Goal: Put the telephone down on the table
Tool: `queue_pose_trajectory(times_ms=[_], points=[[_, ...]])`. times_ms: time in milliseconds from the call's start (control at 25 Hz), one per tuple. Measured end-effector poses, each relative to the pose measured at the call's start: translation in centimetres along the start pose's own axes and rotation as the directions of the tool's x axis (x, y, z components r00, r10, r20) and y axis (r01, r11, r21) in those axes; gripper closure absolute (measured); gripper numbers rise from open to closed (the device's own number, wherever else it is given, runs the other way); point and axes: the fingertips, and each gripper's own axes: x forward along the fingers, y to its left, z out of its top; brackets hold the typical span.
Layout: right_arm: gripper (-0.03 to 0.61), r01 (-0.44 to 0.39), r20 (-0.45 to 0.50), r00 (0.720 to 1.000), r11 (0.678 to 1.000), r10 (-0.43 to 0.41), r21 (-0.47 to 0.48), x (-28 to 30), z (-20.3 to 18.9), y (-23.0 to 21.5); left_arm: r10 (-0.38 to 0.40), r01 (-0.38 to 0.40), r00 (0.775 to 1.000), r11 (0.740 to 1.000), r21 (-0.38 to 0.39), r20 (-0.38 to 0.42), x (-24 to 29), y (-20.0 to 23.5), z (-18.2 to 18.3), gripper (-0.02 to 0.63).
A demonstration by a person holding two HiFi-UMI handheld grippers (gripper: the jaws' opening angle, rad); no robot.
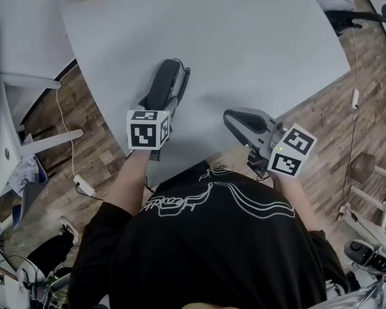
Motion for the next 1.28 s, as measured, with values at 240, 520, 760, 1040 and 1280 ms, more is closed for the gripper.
queue_pose_trajectory(times_ms=[240,520,760,1040,1280], points=[[0.538,0.007,0.001,1.000,1.000,-0.007,0.005,0.0,-0.1,0.2,-0.009,0.008,0.999,1.000,-0.007,-0.032,0.0,0.1,-0.1,0.331],[0.538,-0.002,-0.004,1.000,1.000,0.002,0.003,0.3,-0.1,0.3,-0.039,0.041,0.999,0.997,0.069,-0.026,0.1,-0.7,0.2,0.331],[0.538,-0.005,-0.016,1.000,1.000,0.004,-0.005,0.5,0.0,0.3,-0.061,0.061,0.998,0.991,0.118,-0.002,0.1,-1.1,0.4,0.307],[0.538,-0.022,-0.025,0.999,0.999,0.022,-0.028,0.1,0.0,1.3,-0.031,0.007,0.994,0.975,0.221,0.104,-2.3,-1.8,1.9,0.268],[0.538,-0.034,-0.009,0.999,0.999,0.033,-0.038,-1.2,-0.5,2.0,-0.030,-0.008,0.981,0.981,0.193,0.191,-6.4,-2.7,2.9,0.268]])
